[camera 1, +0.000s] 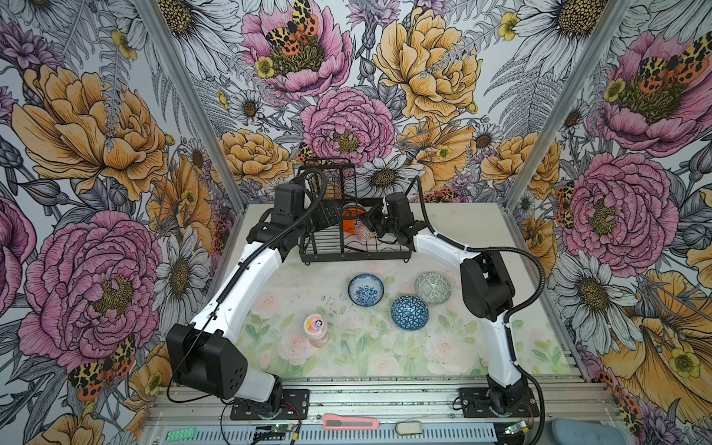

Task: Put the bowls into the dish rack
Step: 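Lower the orange-patterned bowl into the rack with the right gripper while the left gripper withdraws, then seat the orange-patterned bowl below the orange bowl between the rack wires with the right gripper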

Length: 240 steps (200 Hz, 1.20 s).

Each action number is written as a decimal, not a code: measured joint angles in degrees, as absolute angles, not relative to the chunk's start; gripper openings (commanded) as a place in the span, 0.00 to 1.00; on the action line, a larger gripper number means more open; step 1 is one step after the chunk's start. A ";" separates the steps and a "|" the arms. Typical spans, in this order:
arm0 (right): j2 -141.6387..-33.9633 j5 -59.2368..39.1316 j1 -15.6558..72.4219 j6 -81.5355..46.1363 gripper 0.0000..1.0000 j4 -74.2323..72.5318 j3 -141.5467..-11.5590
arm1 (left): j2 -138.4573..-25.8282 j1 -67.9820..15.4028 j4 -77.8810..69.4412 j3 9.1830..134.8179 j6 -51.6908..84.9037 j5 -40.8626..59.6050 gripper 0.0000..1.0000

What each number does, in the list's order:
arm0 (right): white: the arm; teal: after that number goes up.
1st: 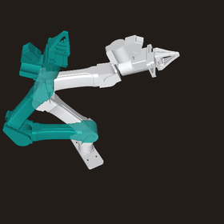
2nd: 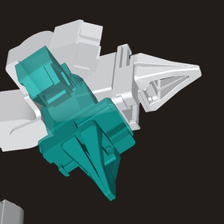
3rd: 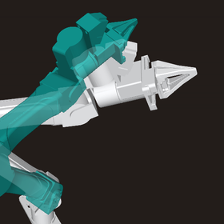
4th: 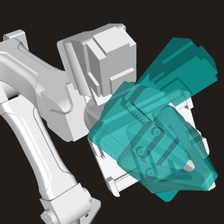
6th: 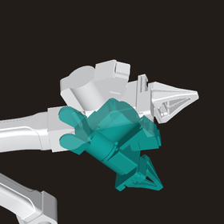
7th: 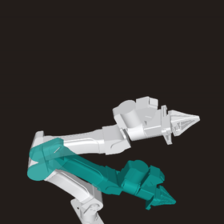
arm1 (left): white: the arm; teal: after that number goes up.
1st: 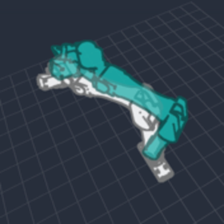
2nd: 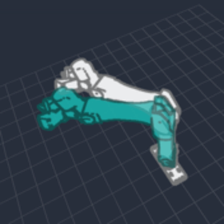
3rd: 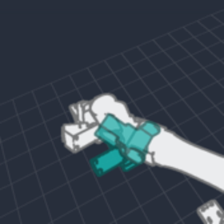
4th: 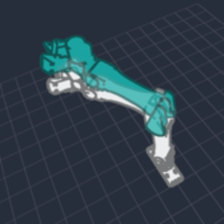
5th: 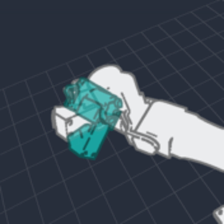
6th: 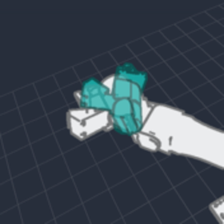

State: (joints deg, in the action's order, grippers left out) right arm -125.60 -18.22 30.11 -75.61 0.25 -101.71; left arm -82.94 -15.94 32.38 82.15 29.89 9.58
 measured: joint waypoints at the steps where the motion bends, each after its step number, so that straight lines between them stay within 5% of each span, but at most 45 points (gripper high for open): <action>1: -125.60 -18.22 30.13 -75.61 0.00 0.23 -101.71 | -82.91 -15.94 32.38 82.11 29.89 9.58 0.99; 240: -134.96 -11.22 32.75 -83.07 0.00 -15.00 -102.69 | -81.52 -14.33 33.69 80.99 29.85 10.24 0.99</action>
State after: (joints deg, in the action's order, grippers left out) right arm -134.96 -11.22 32.75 -83.07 -15.00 -102.69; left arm -81.52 -14.33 33.69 80.99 29.85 10.24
